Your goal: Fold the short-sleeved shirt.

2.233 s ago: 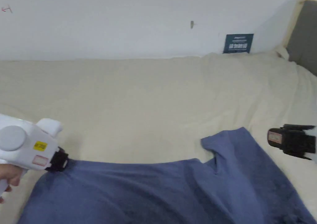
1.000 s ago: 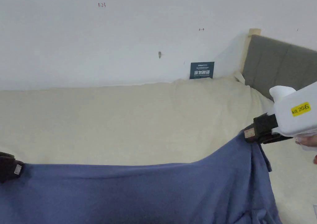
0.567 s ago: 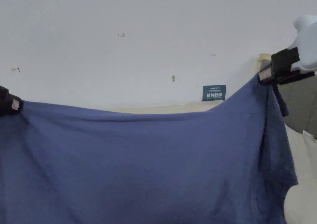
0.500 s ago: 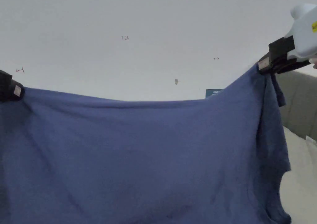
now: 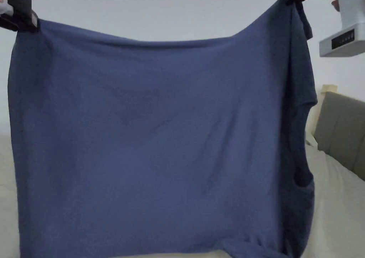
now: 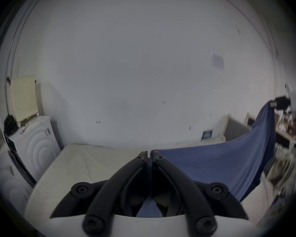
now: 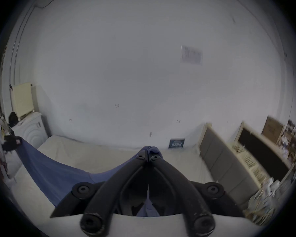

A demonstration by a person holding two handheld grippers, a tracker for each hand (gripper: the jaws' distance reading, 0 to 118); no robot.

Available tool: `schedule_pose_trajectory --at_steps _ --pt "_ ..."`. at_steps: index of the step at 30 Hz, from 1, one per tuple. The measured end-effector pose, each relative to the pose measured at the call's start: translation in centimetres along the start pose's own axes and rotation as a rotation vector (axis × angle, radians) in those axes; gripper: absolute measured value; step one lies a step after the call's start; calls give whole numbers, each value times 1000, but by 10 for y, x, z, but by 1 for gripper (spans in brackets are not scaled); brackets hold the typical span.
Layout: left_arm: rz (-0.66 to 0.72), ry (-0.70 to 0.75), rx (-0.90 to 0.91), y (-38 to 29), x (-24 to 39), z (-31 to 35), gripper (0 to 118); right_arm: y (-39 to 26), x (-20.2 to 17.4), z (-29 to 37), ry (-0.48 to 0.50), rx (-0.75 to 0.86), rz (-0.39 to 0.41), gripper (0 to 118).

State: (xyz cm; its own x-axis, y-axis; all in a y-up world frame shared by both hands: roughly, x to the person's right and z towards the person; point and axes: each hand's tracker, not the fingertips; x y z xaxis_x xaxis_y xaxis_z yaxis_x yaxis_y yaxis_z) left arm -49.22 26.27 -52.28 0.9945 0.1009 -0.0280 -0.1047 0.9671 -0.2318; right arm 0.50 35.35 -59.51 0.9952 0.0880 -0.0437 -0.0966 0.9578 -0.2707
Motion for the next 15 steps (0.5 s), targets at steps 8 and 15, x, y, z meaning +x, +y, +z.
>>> schedule_pose_trajectory --at_steps 8,15 --pt "-98 56 155 34 7 -22 4 61 -5 -17 -52 156 35 0" --pt "-134 57 46 -52 8 -60 4 -60 -21 -78 -27 51 69 0"
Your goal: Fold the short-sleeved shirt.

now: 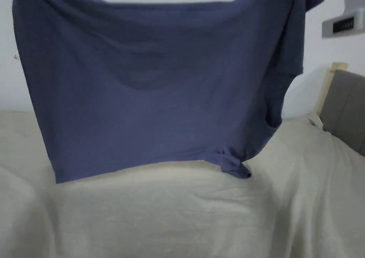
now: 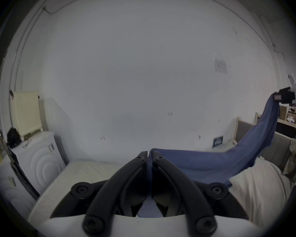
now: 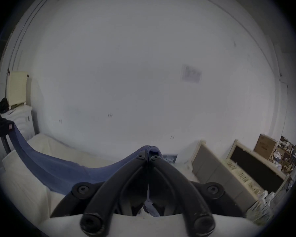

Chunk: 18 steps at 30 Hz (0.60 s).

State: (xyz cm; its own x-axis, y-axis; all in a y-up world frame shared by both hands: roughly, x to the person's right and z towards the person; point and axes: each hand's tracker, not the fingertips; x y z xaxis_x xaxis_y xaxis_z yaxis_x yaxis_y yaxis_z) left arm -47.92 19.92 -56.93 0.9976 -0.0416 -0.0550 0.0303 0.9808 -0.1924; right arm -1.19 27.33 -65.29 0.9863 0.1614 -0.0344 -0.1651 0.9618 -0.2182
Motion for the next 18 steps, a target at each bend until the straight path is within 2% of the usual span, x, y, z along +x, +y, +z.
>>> schedule_pose_trajectory --at_steps 1,3,7,10,11,14,18 --pt "7 -17 -31 -22 3 -5 4 -31 -5 -11 10 -33 -12 0" --pt "26 -40 -91 -86 14 -9 4 -106 -21 -33 14 -134 16 0" --pt "125 -101 -237 -225 33 -3 4 -275 -50 -44 119 -340 -65 0" --pt "33 -76 -241 -301 50 24 4 -372 -59 -25 192 -432 -133 0" --pt "58 -99 -246 -319 51 32 4 -399 -58 -16 223 -443 -152 0" --pt "56 -138 -284 -355 53 61 4 -446 -55 23 246 -466 -142 0" --pt "53 -156 -262 -366 47 114 4 -456 -32 95 296 -389 -138 0"
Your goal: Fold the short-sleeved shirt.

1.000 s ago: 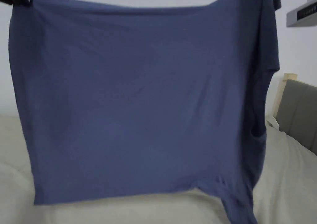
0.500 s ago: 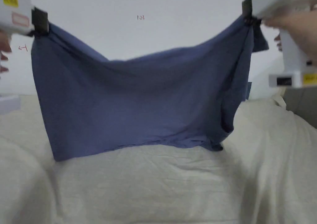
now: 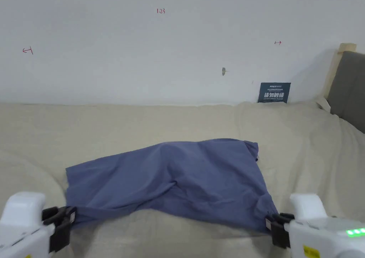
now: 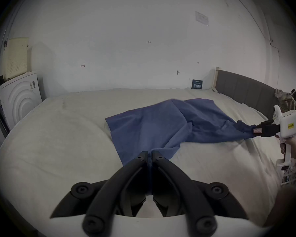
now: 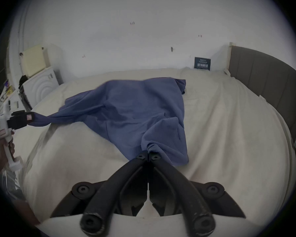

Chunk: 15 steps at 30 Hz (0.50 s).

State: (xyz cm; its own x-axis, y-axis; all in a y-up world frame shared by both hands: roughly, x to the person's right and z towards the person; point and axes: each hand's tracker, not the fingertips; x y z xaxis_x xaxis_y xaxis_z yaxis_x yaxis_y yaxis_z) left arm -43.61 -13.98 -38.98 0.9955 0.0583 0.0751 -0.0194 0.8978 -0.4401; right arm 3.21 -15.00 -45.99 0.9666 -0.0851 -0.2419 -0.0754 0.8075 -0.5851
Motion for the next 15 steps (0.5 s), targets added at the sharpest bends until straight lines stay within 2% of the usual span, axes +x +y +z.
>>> schedule_pose_trajectory --at_steps 4,9,12,15 --pt "11 -17 30 -6 -16 54 4 -13 15 72 38 31 -7 0" --pt "-59 -47 15 -3 -24 121 4 -14 31 156 114 26 8 0" --pt "-58 -77 -49 -9 -23 149 4 -23 37 189 145 -20 -36 0" --pt "-83 -98 -118 -24 -16 169 4 -48 43 201 129 -53 -24 0"
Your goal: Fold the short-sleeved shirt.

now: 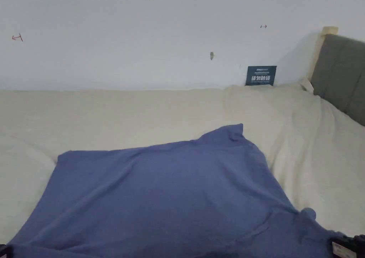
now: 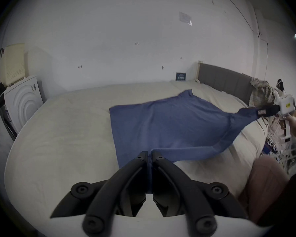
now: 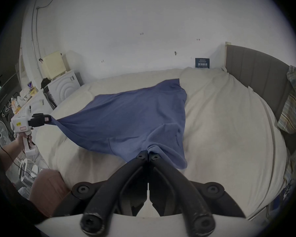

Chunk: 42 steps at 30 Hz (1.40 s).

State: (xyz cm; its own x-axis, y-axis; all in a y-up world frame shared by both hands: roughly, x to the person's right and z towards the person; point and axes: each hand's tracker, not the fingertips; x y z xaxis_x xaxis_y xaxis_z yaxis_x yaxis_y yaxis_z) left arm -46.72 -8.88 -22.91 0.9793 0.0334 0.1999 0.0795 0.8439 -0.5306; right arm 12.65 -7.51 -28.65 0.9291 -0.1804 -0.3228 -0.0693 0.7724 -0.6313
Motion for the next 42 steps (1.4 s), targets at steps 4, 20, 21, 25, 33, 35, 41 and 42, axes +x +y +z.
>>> schedule_pose_trajectory --at_steps 4,20,21,25,33,35,41,42 --pt "37 26 -27 -20 1 7 4 -22 2 5 -1 -51 -2 0" --pt "-133 -11 -210 -70 21 -15 4 -58 49 -23 -50 -271 -82 0" --pt "-139 -9 -215 -72 21 -16 4 -62 54 -29 -59 -294 -50 0" --pt "-154 -10 -257 -85 10 -23 10 -63 41 -46 -108 -374 51 27" --pt "-37 35 -237 -92 7 -4 118 -57 40 -25 -200 -284 -3 94" --pt "4 37 -191 -82 6 10 118 -46 33 -10 -201 -205 -33 94" --pt "173 72 46 -52 33 59 109 -22 -18 30 -42 133 -108 81" --pt "176 69 94 -45 51 70 92 -21 -27 33 4 171 -119 72"
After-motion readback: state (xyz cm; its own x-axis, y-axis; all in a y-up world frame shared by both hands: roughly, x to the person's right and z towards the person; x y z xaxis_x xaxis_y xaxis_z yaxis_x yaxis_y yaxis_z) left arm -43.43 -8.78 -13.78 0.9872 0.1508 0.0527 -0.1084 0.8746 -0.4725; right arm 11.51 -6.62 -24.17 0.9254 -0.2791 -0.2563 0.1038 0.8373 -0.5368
